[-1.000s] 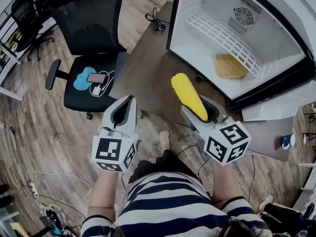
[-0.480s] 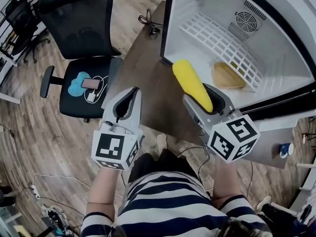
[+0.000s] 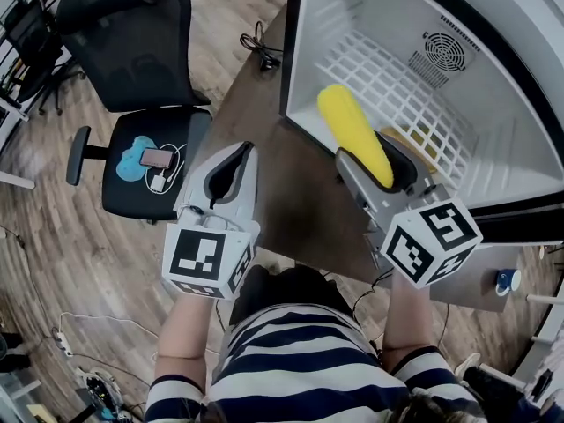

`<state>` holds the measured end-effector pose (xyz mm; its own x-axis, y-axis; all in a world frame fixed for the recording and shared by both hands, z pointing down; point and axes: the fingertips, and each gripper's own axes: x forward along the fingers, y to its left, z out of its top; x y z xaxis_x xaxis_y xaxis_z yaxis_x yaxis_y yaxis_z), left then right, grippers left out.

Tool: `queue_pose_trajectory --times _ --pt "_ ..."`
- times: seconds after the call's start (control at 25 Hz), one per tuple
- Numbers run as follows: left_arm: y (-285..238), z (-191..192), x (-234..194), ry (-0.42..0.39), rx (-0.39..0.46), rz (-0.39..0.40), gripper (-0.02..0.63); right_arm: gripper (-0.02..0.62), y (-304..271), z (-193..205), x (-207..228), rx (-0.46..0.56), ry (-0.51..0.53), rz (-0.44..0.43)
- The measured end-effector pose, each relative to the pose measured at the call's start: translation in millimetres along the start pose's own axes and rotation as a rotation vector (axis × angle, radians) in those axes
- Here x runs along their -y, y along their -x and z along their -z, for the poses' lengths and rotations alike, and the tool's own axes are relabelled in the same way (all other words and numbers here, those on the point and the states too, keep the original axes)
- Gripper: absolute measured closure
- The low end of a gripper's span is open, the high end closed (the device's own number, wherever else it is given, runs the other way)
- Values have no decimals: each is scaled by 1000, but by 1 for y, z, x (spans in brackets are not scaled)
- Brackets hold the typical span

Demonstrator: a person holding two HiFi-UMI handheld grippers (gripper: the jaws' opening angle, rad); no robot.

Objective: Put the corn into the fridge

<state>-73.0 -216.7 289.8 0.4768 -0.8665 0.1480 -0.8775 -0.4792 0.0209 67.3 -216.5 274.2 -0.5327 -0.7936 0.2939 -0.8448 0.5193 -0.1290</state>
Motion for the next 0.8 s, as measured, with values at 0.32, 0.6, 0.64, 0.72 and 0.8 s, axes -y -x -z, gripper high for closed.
queue_pose_trajectory --times 0.32,0.6,0.64,0.72,0.8 --pt "-38 -7 -3 9 12 8 606 353 -16 -26 34 31 31 41" --pt "-63 -8 -7 19 18 5 606 353 -34 -41 68 42 45 91" --pt "-65 -9 -7 19 19 4 606 353 -37 -41 73 37 52 105" --pt "-70 -10 -9 19 22 3 606 353 -43 -42 81 30 65 129" --pt "-74 -11 -11 19 26 3 606 354 -48 -43 87 27 77 146"
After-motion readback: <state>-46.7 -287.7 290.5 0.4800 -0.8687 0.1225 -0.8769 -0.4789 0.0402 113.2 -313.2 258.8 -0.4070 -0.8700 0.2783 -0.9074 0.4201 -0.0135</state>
